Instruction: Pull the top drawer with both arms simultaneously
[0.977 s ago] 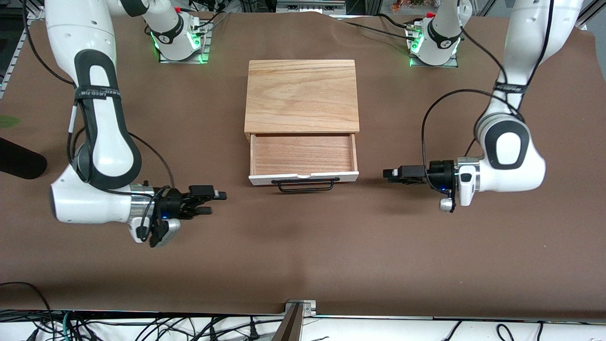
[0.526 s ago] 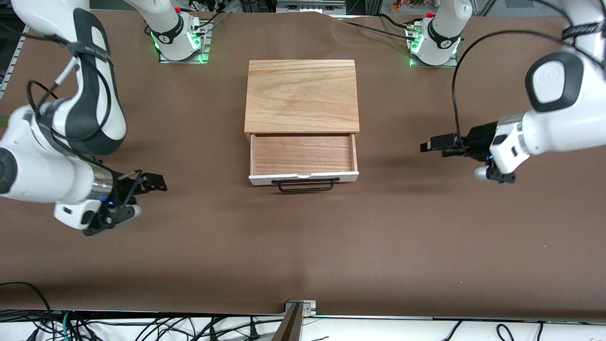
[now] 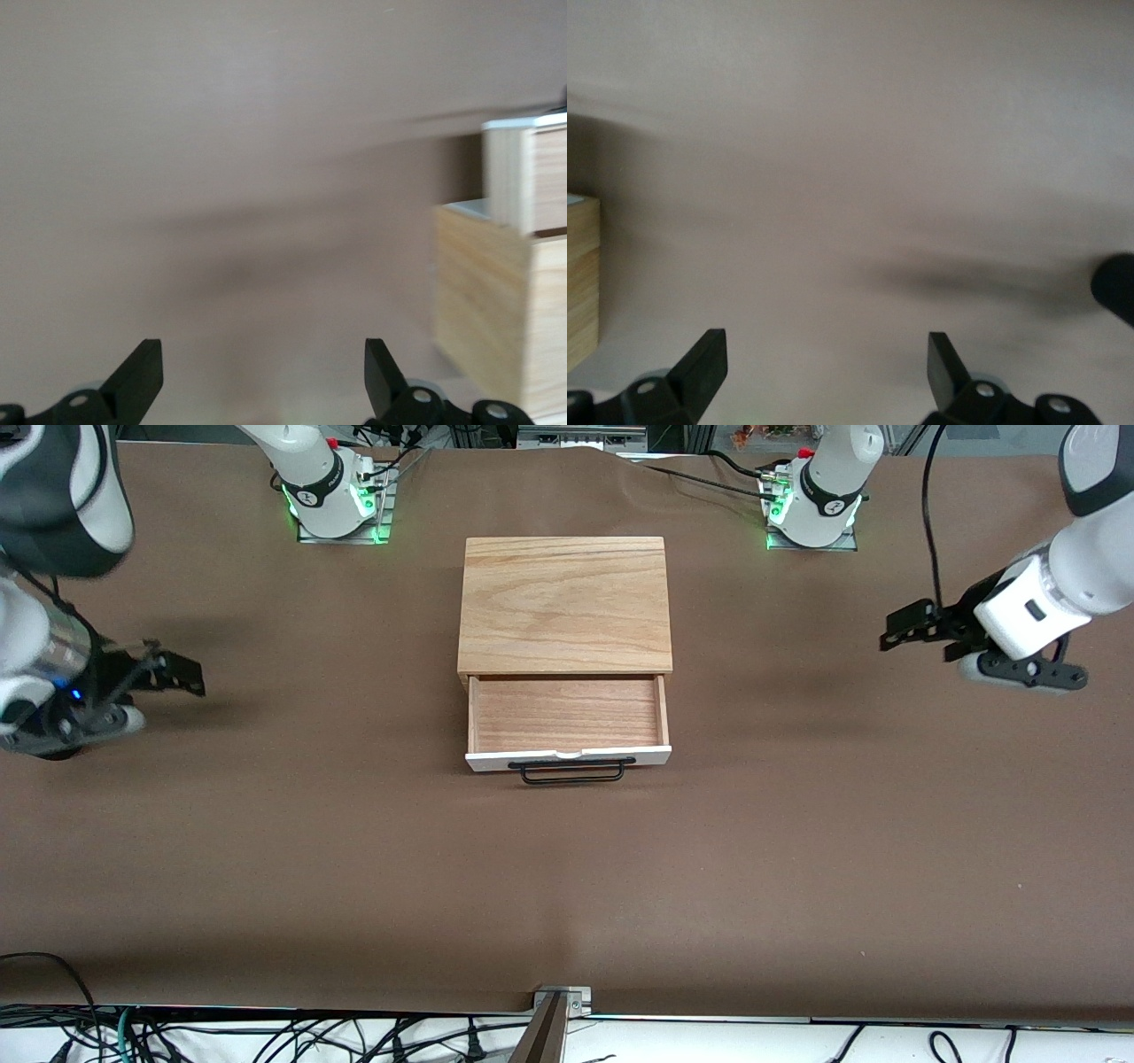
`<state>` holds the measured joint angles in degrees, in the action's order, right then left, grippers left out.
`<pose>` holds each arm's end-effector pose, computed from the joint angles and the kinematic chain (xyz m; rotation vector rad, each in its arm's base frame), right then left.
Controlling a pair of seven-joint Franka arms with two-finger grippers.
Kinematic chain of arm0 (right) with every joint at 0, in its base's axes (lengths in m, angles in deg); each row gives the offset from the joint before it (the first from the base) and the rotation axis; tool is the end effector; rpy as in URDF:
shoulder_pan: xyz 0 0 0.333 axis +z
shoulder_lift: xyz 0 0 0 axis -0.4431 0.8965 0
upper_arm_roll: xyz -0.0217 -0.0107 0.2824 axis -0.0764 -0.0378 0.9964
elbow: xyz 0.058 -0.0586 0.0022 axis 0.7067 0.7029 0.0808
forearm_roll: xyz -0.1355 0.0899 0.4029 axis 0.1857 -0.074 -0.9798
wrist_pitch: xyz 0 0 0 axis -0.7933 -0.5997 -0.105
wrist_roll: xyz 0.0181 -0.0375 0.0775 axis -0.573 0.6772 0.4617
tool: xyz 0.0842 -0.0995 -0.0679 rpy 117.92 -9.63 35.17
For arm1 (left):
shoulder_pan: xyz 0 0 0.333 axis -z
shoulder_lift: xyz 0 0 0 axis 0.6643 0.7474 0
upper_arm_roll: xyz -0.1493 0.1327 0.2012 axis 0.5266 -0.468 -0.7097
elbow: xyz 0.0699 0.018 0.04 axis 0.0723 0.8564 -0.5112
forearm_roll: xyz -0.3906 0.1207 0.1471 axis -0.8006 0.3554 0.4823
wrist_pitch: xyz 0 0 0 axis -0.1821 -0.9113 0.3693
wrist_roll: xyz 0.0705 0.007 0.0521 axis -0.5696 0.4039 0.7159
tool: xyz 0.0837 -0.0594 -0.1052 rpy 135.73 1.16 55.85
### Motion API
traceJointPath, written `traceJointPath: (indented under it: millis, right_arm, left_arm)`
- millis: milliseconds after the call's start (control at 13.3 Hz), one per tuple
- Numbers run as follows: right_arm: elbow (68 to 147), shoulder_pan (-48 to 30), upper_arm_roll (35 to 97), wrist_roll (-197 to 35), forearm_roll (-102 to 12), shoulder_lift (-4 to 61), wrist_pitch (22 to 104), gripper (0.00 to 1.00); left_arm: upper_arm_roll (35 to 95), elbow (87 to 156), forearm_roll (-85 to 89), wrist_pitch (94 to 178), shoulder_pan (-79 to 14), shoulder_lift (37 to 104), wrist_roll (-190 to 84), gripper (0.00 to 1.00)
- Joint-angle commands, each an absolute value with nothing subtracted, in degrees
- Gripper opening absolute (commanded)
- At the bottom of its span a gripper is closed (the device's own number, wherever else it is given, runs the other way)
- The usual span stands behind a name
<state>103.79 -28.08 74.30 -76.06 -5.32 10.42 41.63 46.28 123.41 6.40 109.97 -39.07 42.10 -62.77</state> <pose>0.6155 0.0039 0.4566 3.0913 0.3028 -0.1717 0.5682 -0.0342 0.4755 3.0537 -0.1329 -0.2222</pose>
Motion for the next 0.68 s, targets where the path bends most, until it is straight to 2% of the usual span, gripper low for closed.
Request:
traceJointPath:
  millis: [0,75,225,451,601]
  right_arm:
    - [108.8,-31.4,75.9,-81.1,-4.6,3.3,42.1,1.00]
    - [108.1,-30.3,73.0,-81.1,-4.9,3.0,42.3,1.00]
    - [107.5,-28.2,70.8,-81.4,-4.9,3.0,42.8,1.00]
    - [107.5,-27.3,70.5,-80.8,-6.6,3.1,43.1,1.00]
    - [107.5,-26.0,70.0,-81.5,-6.7,3.3,42.5,1.00]
  left_arm:
    - [46.8,121.8,14.2,107.3,-39.4,40.0,-62.6,1.00]
    - [47.0,120.4,18.1,106.9,-39.4,40.0,-63.2,1.00]
    - [46.5,120.0,18.9,107.5,-39.5,40.2,-63.2,1.00]
    - [46.6,120.0,18.1,107.4,-40.2,40.0,-62.4,1.00]
    - [46.3,119.9,11.5,107.4,-41.3,40.0,-62.0,1.00]
